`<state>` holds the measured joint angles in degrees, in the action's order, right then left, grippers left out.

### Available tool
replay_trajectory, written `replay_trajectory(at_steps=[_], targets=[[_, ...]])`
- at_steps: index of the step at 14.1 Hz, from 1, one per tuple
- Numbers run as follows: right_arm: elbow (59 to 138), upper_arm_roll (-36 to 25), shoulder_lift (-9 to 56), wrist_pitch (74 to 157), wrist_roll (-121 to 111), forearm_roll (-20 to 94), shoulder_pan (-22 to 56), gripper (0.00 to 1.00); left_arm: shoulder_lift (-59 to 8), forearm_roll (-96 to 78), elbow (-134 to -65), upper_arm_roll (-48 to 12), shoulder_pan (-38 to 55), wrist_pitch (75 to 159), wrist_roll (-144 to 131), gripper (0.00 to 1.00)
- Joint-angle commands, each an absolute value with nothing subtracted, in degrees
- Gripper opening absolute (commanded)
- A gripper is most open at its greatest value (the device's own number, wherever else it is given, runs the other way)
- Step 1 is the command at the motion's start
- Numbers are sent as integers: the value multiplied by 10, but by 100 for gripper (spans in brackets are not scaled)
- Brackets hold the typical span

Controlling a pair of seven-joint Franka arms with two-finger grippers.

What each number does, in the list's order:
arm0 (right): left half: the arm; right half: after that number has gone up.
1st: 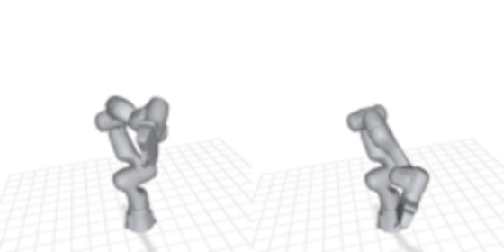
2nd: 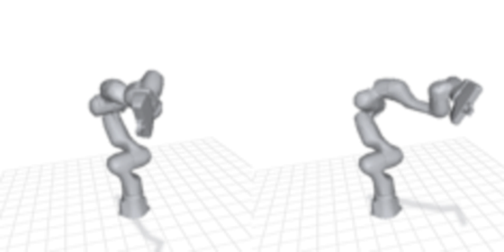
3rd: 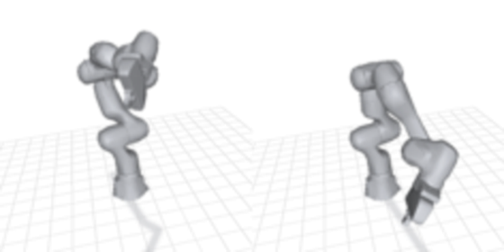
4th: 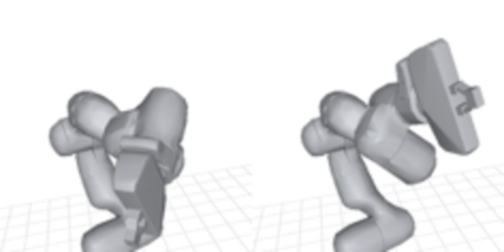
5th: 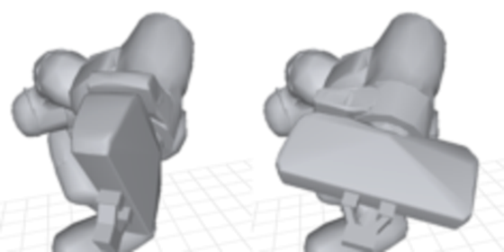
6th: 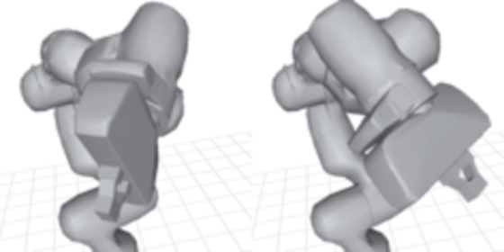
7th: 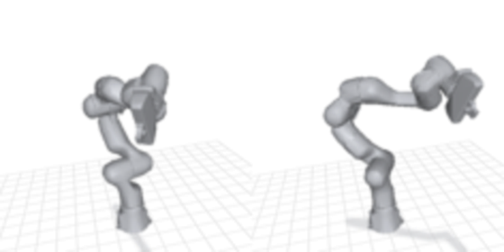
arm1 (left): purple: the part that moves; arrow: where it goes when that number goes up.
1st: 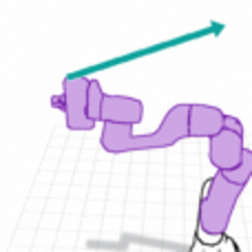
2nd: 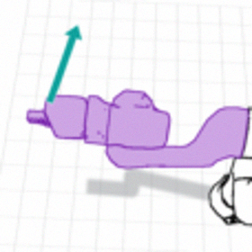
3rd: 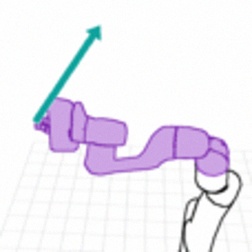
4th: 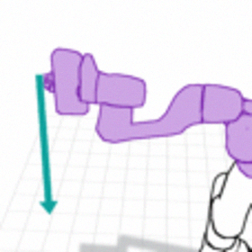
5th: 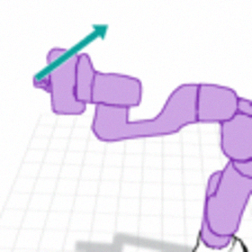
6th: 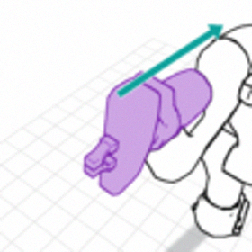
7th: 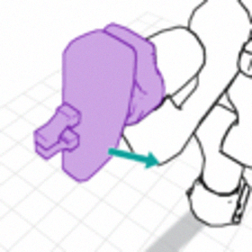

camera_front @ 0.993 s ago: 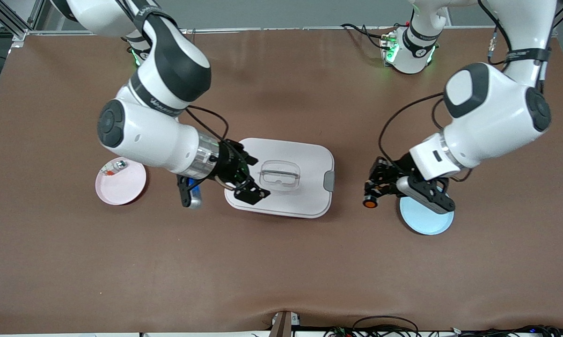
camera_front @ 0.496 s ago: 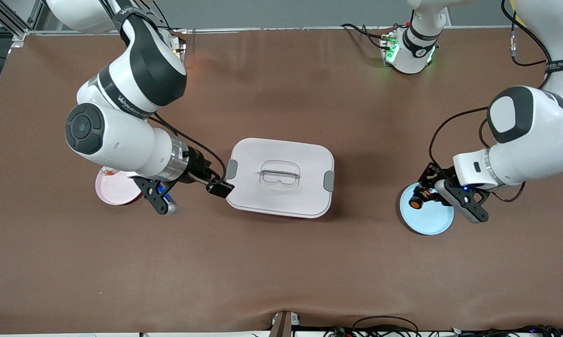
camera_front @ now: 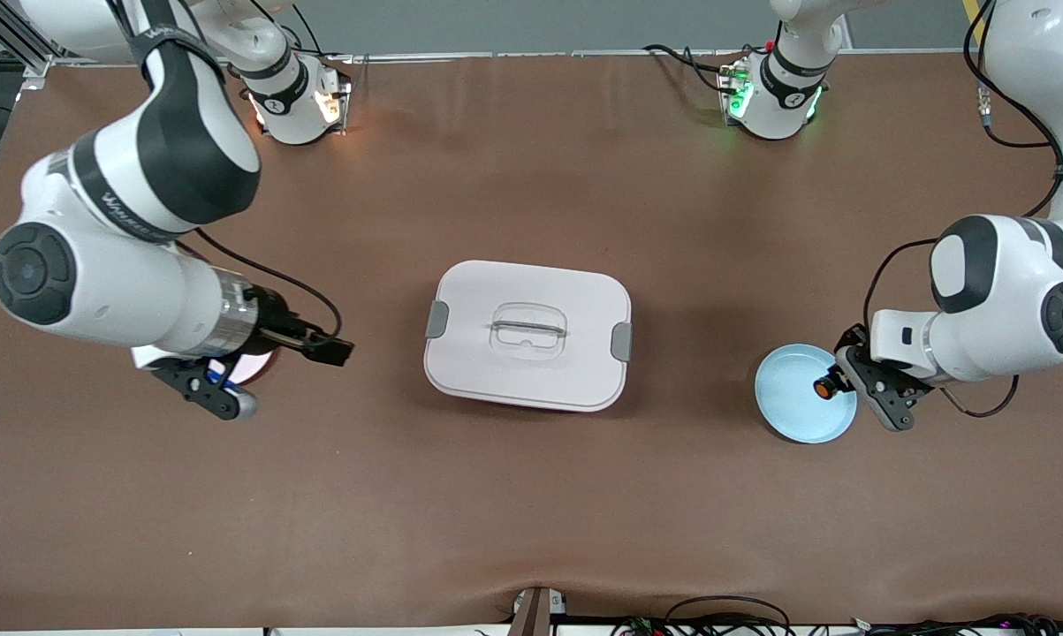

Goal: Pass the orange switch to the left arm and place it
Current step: 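Carry the switch to the blue plate while the right gripper withdraws, then lower the switch onto the blue plate and open the left gripper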

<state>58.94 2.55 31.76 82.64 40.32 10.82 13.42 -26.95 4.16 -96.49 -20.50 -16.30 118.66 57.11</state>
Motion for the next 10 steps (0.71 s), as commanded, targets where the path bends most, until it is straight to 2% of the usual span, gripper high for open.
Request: replay_trajectory(at_steps=[1, 6, 10], targets=[[596, 34, 298, 795, 315, 83, 99, 100, -268, 84, -1002, -211, -169, 1242, 606, 0], [596, 34, 281, 739, 170, 35, 43, 100, -306, 89, -1050, -211, -181, 1371, 693, 0], [596, 33, 273, 695, 90, 14, 2, 100, -325, 101, -1063, -211, -180, 1405, 730, 0]])
